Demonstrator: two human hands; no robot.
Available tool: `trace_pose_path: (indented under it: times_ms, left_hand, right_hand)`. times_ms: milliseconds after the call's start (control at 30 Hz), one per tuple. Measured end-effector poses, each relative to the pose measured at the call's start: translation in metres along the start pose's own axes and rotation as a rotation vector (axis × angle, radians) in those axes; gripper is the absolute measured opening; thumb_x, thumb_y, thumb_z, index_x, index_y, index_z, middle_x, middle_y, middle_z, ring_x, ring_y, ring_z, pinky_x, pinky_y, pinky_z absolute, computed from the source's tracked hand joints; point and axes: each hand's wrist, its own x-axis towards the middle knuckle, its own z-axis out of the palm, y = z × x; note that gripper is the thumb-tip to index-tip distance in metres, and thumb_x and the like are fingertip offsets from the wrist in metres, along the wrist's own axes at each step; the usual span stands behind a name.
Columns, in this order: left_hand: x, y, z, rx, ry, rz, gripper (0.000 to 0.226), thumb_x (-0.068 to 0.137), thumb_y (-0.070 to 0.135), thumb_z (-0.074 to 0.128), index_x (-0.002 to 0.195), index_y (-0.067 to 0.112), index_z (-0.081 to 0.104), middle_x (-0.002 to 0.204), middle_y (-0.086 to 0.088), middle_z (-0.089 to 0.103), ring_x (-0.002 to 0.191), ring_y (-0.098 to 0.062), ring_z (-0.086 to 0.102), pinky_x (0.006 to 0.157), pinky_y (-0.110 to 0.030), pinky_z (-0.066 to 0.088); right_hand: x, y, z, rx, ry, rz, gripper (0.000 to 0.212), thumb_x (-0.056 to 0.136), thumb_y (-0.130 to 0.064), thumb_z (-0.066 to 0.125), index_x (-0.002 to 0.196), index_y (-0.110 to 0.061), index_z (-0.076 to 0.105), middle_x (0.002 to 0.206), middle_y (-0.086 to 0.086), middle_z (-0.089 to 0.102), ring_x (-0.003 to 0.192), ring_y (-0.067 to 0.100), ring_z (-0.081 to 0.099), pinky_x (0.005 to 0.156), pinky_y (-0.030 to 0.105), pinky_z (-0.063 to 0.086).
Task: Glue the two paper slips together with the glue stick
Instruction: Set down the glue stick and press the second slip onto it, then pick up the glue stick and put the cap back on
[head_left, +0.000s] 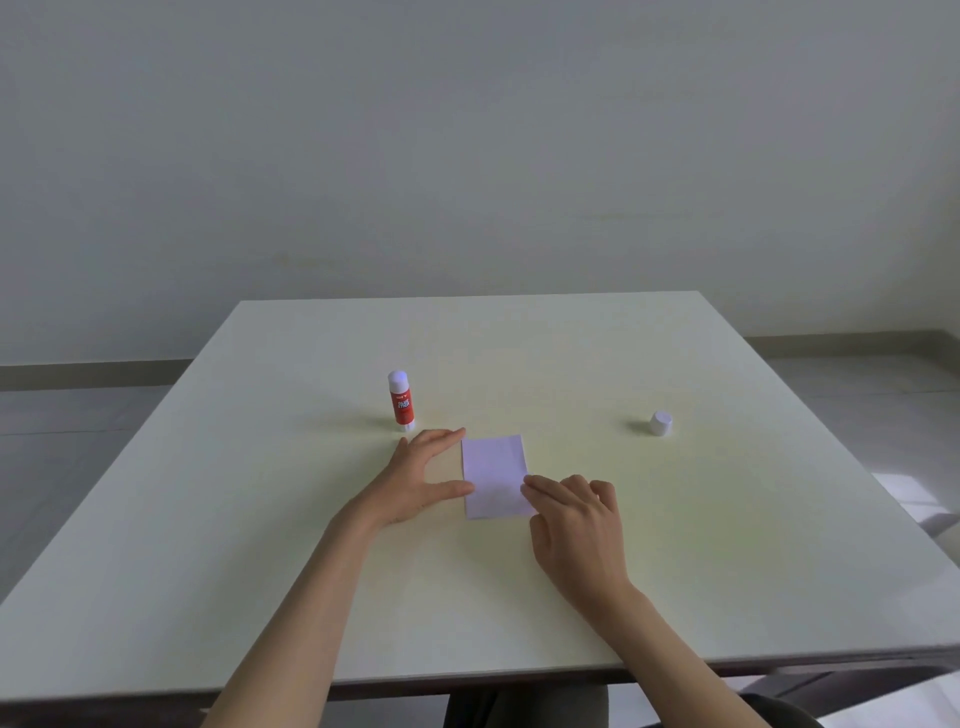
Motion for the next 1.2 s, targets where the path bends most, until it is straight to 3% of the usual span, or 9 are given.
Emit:
trace_pose_path:
  times_ms: [67, 133, 233, 333, 533, 767, 900, 1067, 1200]
  left_hand:
    - [-0.002, 0.002, -0.005, -0.171, 0.108, 0.033, 0.053, 0.082, 0.027, 0.07, 0.13, 0.035, 0.049, 0.13, 0.017, 0.049, 0.127, -0.003, 0.042, 0.103, -0.024, 0.03]
    - [-0.004, 0.004, -0.014, -0.301, 0.286, 0.045, 0.033, 0.083, 0.021, 0.07, 0.111, 0.037, 0.061, 0.11, 0.015, 0.064, 0.106, -0.006, 0.06, 0.09, -0.022, 0.042]
    - [-0.006, 0.004, -0.028, -0.331, 0.625, 0.002, 0.011, 0.084, 0.022, 0.066, 0.084, 0.033, 0.067, 0.08, 0.017, 0.071, 0.085, -0.011, 0.066, 0.071, -0.019, 0.044]
    - [-0.002, 0.002, -0.036, -0.251, 0.835, -0.043, 0.012, 0.081, 0.019, 0.067, 0.093, 0.023, 0.064, 0.093, 0.01, 0.068, 0.089, -0.014, 0.063, 0.071, -0.02, 0.045]
    - [0.018, -0.002, -0.03, -0.213, 0.721, -0.175, 0.059, 0.076, 0.023, 0.075, 0.129, 0.011, 0.052, 0.131, -0.003, 0.057, 0.117, -0.019, 0.056, 0.087, -0.024, 0.039]
    - [0.028, 0.0, -0.011, -0.159, 0.79, -0.178, 0.011, 0.08, 0.021, 0.068, 0.089, 0.015, 0.069, 0.082, 0.0, 0.071, 0.084, -0.022, 0.065, 0.066, -0.026, 0.04]
    - [0.029, 0.001, -0.007, -0.079, 0.831, -0.18, 0.033, 0.091, 0.037, 0.055, 0.072, 0.011, 0.065, 0.07, -0.001, 0.07, 0.069, -0.024, 0.062, 0.055, -0.022, 0.037]
    - [0.029, 0.002, -0.008, -0.057, 0.836, -0.164, 0.037, 0.093, 0.035, 0.053, 0.068, 0.009, 0.063, 0.066, 0.002, 0.068, 0.067, -0.023, 0.061, 0.054, -0.021, 0.036]
    - [0.026, 0.005, -0.015, -0.059, 0.825, -0.106, 0.015, 0.088, 0.021, 0.06, 0.08, 0.012, 0.068, 0.074, 0.0, 0.07, 0.074, -0.02, 0.065, 0.059, -0.019, 0.038]
  right_hand:
    - [0.01, 0.009, -0.004, 0.023, -0.004, 0.064, 0.032, 0.059, 0.002, 0.065, 0.084, -0.015, 0.076, 0.092, -0.006, 0.077, 0.062, 0.023, 0.064, 0.068, 0.032, 0.036]
    - [0.025, 0.025, -0.009, 0.057, -0.01, 0.16, 0.036, 0.059, 0.004, 0.069, 0.09, -0.013, 0.076, 0.097, -0.001, 0.076, 0.067, 0.025, 0.066, 0.07, 0.035, 0.043]
    - [0.049, 0.055, -0.015, 0.042, -0.034, 0.292, 0.04, 0.07, 0.001, 0.065, 0.107, -0.012, 0.071, 0.112, 0.007, 0.071, 0.085, 0.031, 0.067, 0.08, 0.043, 0.046]
    - [0.062, 0.087, -0.011, -0.091, -0.175, 0.42, 0.046, 0.084, -0.014, 0.058, 0.13, -0.019, 0.055, 0.136, 0.01, 0.054, 0.112, 0.034, 0.053, 0.089, 0.042, 0.04]
    - [0.063, 0.113, 0.003, -0.172, -0.284, 0.552, 0.046, 0.092, -0.021, 0.051, 0.138, -0.025, 0.043, 0.146, 0.01, 0.038, 0.12, 0.033, 0.044, 0.095, 0.043, 0.037]
    - [0.05, 0.12, 0.016, -0.111, -0.263, 0.534, 0.042, 0.091, -0.002, 0.042, 0.128, -0.017, 0.057, 0.136, 0.008, 0.05, 0.114, 0.031, 0.047, 0.09, 0.038, 0.033]
    - [0.048, 0.123, 0.018, -0.095, -0.217, 0.521, 0.044, 0.089, 0.005, 0.04, 0.124, -0.013, 0.06, 0.131, 0.01, 0.054, 0.108, 0.033, 0.05, 0.089, 0.039, 0.032]
    - [0.05, 0.125, 0.018, -0.064, -0.185, 0.524, 0.048, 0.084, 0.01, 0.042, 0.123, -0.011, 0.061, 0.126, 0.012, 0.057, 0.107, 0.034, 0.051, 0.091, 0.04, 0.031]
    - [0.056, 0.116, 0.016, 0.03, -0.095, 0.519, 0.045, 0.083, 0.012, 0.045, 0.119, -0.007, 0.064, 0.119, 0.015, 0.062, 0.104, 0.035, 0.054, 0.089, 0.04, 0.032]
